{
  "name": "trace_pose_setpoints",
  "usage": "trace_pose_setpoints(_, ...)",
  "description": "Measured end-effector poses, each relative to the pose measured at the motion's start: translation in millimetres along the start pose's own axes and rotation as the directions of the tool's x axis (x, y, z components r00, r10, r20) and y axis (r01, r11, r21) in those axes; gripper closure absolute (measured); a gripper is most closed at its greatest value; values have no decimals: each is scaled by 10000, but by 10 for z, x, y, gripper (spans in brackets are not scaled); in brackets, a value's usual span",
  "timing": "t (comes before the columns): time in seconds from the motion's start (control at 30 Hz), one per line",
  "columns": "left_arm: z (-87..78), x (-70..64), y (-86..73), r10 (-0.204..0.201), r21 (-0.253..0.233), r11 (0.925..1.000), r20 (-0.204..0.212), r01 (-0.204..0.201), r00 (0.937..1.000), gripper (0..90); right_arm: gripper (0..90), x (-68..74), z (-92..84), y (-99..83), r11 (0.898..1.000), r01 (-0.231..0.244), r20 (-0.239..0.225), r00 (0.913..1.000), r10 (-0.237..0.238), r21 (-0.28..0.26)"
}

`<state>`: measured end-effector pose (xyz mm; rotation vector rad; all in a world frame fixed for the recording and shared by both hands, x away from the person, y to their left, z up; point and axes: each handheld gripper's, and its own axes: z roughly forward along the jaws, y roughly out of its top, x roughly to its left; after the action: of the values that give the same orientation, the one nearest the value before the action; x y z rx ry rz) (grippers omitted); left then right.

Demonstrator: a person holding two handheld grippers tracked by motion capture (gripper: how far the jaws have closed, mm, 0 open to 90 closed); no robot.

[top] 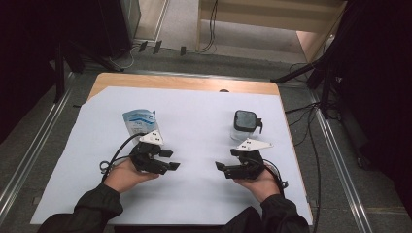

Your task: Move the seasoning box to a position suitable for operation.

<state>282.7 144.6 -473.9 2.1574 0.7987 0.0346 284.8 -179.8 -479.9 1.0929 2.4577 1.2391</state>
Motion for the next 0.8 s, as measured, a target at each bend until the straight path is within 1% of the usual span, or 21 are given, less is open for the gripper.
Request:
trace_pose_setpoints(0.03, -27, -14, 6, 47, -185, 9998, 63, -46, 10000, 427, 339, -3, 1, -6, 9999, 165, -116, 9998, -165, 2)
trace_pose_setpoints(0.07, -43, -18, 9, 55, -223, 9997, 86, -53, 9999, 433, 374, 3, 2, -12, 9991, 412, -74, 9991, -413, -20)
trace_pose_setpoints(0.1, -53, -23, 11, -21, -270, 9996, 118, 25, 9999, 439, 383, 7, 5, -14, 9988, 479, -73, 9988, -479, -29)
trace_pose_setpoints(0.17, -53, -14, 10, -123, -130, 9998, 256, 126, 9996, 444, 403, 13, 15, -9, 9993, 377, 31, 9993, -378, 40)
trace_pose_setpoints(0.2, -44, -11, 10, -216, 15, 9998, 251, 216, 9995, 447, 426, 4, 17, -3, 9992, 382, -34, 9993, -381, 155)
trace_pose_setpoints(0.23, -38, -6, 9, -215, 92, 9997, 282, 213, 9994, 445, 440, -2, 21, 2, 9993, 325, 3, 9995, -325, 181)
trace_pose_setpoints(0.27, -35, -9, 9, -251, 100, 9996, 299, 249, 9992, 445, 475, -5, 14, 5, 9994, 306, 99, 9995, -307, 149)
trace_pose_setpoints(0.33, -44, -17, 14, -91, 127, 9999, 230, 88, 9997, 444, 527, -21, -19, 11, 9993, 350, 220, 9992, -348, -91)
trace_pose_setpoints(0.4, -58, -28, 19, -2, 27, 10000, 172, 2, 9999, 440, 573, -41, -51, 14, 9990, 366, 293, 9989, -359, -244)
trace_pose_setpoints(0.53, -109, -32, 35, 56, -161, 9999, 107, -54, 9999, 433, 628, -91, -90, 13, 9992, 192, 490, 9986, -175, -337)
trace_pose_setpoints(0.63, -125, -22, 37, 60, -250, 9997, 92, -58, 9999, 429, 698, -132, -115, 4, 9992, -47, 595, 9982, 70, -394)
trace_pose_setpoints(0.67, -123, -22, 37, 42, -269, 9996, 94, -39, 9999, 428, 735, -149, -126, 3, 9989, -159, 642, 9978, 188, -439)
trace_pose_setpoints(0.73, -115, -22, 41, 64, -262, 9996, 92, -61, 9999, 427, 850, -190, -159, 2, 9974, -323, 756, 9964, 371, -639)
trace_pose_setpoints(0.77, -112, -23, 44, 80, -231, 9997, 115, -77, 9999, 428, 892, -204, -172, 4, 9968, -344, 773, 9962, 400, -718)
trace_pose_setpoints(0.8, -106, -25, 47, 112, -256, 9996, 144, -109, 9998, 428, 900, -226, -183, 6, 9961, -377, 874, 9952, 447, -800)
